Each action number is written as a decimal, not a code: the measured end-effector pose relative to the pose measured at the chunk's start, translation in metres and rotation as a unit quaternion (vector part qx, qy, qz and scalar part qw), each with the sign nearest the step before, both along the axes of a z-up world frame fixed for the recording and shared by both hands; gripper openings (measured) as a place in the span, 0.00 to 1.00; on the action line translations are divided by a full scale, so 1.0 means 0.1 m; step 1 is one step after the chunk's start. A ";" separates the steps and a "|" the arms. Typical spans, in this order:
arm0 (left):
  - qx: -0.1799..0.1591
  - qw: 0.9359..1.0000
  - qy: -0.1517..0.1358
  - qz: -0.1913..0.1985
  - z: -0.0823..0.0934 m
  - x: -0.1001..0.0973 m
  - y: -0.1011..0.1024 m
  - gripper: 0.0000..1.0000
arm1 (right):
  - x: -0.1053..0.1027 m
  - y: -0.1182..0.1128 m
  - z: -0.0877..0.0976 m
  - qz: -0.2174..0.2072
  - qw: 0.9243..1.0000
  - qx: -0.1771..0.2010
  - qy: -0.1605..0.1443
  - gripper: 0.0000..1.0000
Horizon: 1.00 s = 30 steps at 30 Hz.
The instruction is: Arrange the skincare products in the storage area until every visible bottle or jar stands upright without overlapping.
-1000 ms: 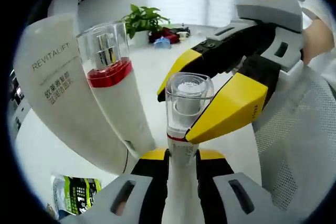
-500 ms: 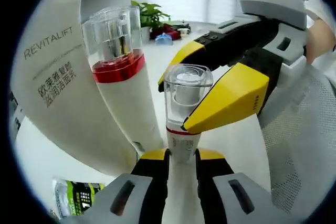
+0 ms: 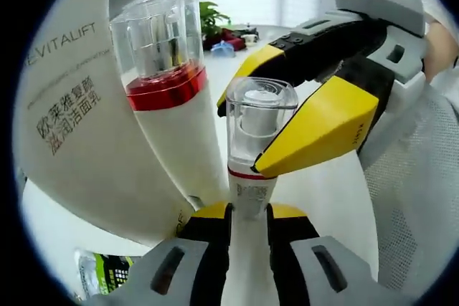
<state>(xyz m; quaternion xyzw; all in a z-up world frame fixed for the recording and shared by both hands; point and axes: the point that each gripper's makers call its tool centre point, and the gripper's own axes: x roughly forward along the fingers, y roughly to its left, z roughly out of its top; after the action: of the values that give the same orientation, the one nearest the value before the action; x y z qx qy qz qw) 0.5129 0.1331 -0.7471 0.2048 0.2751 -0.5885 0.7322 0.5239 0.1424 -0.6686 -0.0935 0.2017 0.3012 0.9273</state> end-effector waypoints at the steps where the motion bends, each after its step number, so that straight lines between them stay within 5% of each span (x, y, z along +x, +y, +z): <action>1: 0.001 1.000 0.001 0.001 0.00 0.00 0.00 0.16 | 0.01 -0.01 0.00 -0.002 1.000 -0.001 -0.001 0.22; 30: 0.008 1.000 -0.004 0.006 -0.02 0.01 0.03 0.17 | -0.03 -0.05 -0.06 -0.013 1.000 0.003 0.016 0.24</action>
<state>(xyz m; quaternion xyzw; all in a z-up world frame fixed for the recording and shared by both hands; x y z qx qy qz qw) 0.5139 0.1357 -0.7486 0.2108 0.2780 -0.5812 0.7352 0.5211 0.1377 -0.6751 -0.0831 0.2165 0.2911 0.9282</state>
